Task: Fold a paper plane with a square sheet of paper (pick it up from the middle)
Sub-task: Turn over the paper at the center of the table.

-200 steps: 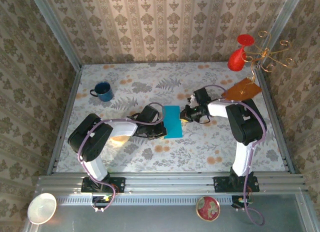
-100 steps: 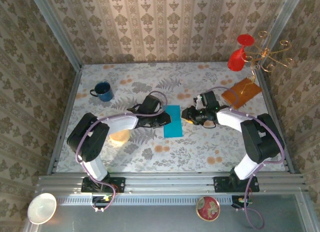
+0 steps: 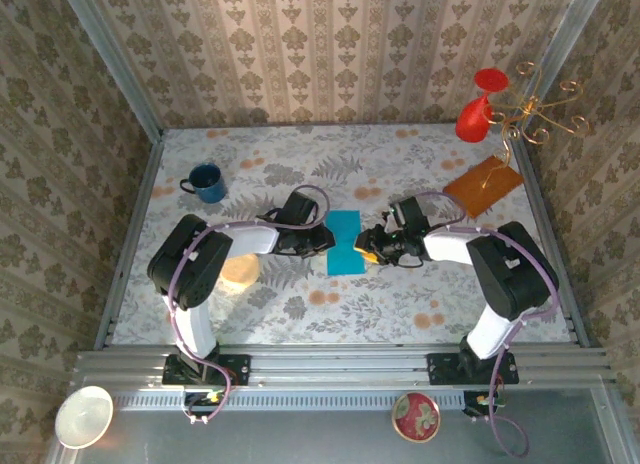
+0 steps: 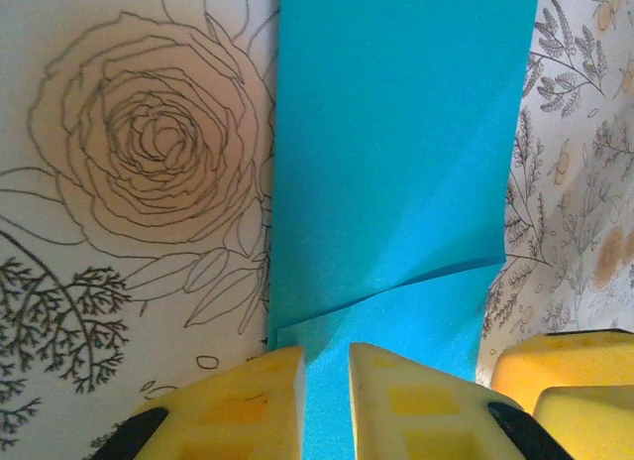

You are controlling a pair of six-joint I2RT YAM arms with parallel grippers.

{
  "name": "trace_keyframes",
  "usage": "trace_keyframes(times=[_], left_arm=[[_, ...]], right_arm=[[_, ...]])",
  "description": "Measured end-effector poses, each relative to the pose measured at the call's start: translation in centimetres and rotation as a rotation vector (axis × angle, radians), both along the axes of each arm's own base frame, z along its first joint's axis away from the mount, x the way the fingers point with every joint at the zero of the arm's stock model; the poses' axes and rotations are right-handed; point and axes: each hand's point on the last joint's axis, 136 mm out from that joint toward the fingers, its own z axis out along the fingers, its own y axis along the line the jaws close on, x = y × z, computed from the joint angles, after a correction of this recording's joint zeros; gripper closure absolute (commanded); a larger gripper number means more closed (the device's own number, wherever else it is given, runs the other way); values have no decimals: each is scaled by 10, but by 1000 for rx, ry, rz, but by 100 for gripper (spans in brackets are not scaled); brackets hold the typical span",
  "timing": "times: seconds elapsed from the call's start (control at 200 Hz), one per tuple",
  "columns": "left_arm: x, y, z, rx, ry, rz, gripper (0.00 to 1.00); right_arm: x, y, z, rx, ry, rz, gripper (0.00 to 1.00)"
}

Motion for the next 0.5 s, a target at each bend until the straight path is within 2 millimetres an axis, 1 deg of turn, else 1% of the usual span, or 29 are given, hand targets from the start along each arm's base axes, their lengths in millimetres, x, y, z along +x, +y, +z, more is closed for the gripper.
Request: trace_keyframes(times=[0.2,0.35,0.5], left_arm=[[0,3,-3,0,14,22,81],[-1,3,-3,-2,21,31,81],[0,3,-4,-8,22,38,81]], right_arm=[[7,8,-6,2,28,-8,69],[8,14,-9,1,38,0,70],[11,15,-9,-5,41,-4,71]])
